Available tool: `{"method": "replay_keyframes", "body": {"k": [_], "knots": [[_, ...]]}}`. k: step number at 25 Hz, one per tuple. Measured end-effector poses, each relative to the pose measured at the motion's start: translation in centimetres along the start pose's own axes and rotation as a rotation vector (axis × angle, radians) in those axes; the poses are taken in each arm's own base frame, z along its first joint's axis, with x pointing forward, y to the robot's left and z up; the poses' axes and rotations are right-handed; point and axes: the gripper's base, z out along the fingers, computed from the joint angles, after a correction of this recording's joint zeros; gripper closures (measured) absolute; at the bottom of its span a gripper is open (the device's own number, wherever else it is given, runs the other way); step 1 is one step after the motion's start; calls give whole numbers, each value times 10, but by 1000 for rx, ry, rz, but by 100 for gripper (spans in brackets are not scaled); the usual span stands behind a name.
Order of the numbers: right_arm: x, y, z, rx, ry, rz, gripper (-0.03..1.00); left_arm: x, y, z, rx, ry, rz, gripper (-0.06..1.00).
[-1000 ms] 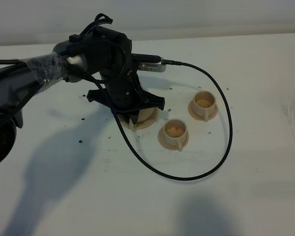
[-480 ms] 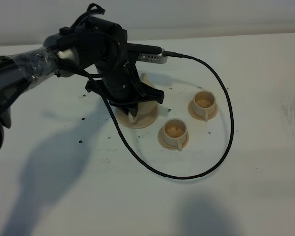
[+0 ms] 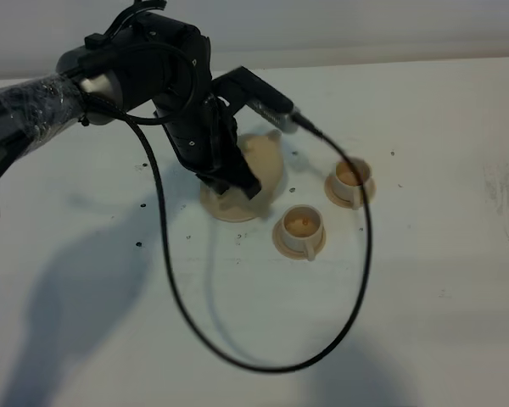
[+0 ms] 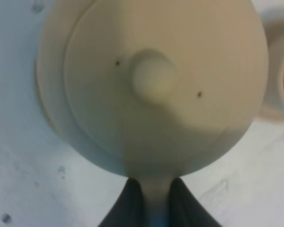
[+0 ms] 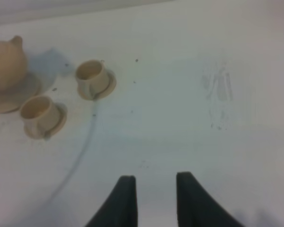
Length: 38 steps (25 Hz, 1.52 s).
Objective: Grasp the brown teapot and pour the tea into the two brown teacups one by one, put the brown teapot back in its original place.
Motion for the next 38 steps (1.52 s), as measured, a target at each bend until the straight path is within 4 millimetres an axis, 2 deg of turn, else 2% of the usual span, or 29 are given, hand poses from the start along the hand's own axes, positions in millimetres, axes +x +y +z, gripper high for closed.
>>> {"method": "replay_keyframes", "body": {"k": [10,18,23,31,38], "knots": [[0,0,0,0,0,0,73,-3,2,0,-33,-29,434,84],[0,0,0,0,0,0,73,-1,10,-1,-111,30,722,84],[0,0,0,0,0,0,73,0,17,-2,-174,73,846,84],[0,0,0,0,0,0,73,-7,19,-2,-232,34,1015,84],[0,0,0,0,0,0,73,-8,19,-2,-239,36,1096,84]]}}
